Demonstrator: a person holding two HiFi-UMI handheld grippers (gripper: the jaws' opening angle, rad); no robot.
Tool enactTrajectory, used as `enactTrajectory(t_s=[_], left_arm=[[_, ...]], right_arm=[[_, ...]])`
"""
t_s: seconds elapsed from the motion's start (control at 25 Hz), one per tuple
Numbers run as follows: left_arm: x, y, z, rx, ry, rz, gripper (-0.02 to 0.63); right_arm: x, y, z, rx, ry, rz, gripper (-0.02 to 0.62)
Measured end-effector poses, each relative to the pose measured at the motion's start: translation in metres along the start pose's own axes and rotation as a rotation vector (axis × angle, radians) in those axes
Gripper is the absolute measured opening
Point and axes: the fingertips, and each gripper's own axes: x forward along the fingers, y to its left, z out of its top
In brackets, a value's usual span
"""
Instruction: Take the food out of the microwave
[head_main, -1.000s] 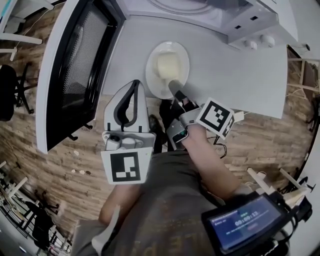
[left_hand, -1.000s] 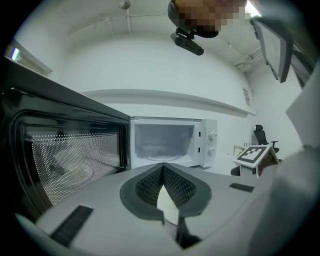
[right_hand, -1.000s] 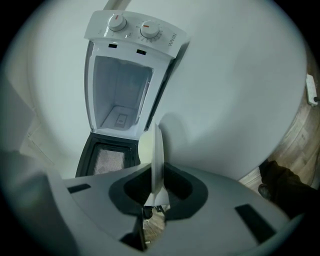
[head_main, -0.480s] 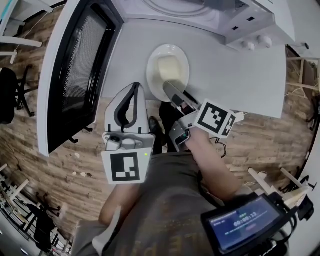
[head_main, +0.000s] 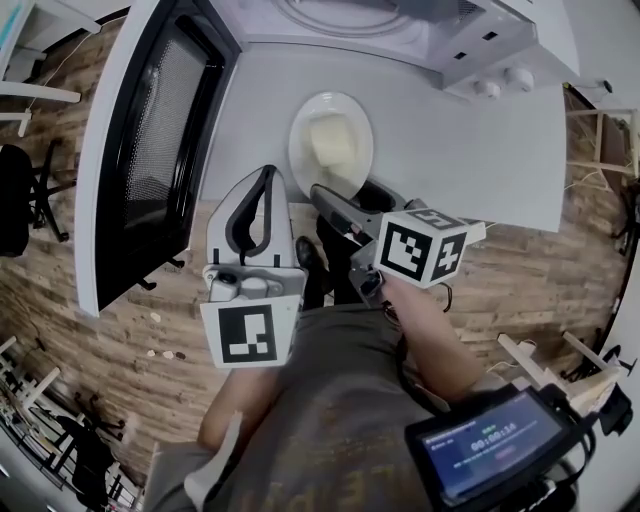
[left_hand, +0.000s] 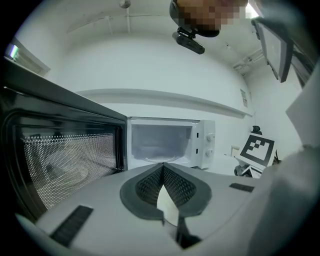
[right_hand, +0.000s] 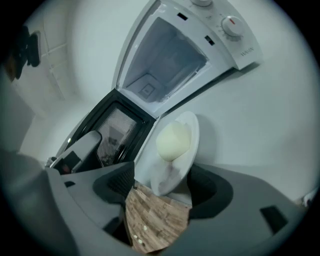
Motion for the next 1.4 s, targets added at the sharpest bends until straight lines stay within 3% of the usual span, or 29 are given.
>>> enactTrajectory(t_s=[0.16, 0.4, 0.76, 1.16, 1.4], left_arm=[[0.003, 0.001, 0.003, 0.004, -0.008, -0.002, 0.006], [0.001, 0.004, 0.003, 0.002, -0.005, -0.004, 0.006], [0.002, 0.007, 0.005, -0.006, -0.019, -0.014, 0.006], [0.0, -0.004, 0.013, 0.011, -0.037, -0.033, 0.006], [-0.01, -0.013, 0.036, 0.028, -0.079, -0.042, 0.006]], right_arm=[[-0.001, 0.0, -0.003, -0.138, 0.083, -0.019, 0.339], [-0.003, -0.006, -0.016, -0.267, 0.201, -0.057, 0.339], [-0.01, -0.016, -0.025, -0.302, 0.278, -0.096, 0.337], [-0.023, -0.017, -0.022, -0.272, 0.238, -0.091, 0.337], [-0.045, 0.012, 0.014, -0.265, 0.065, -0.063, 0.314]])
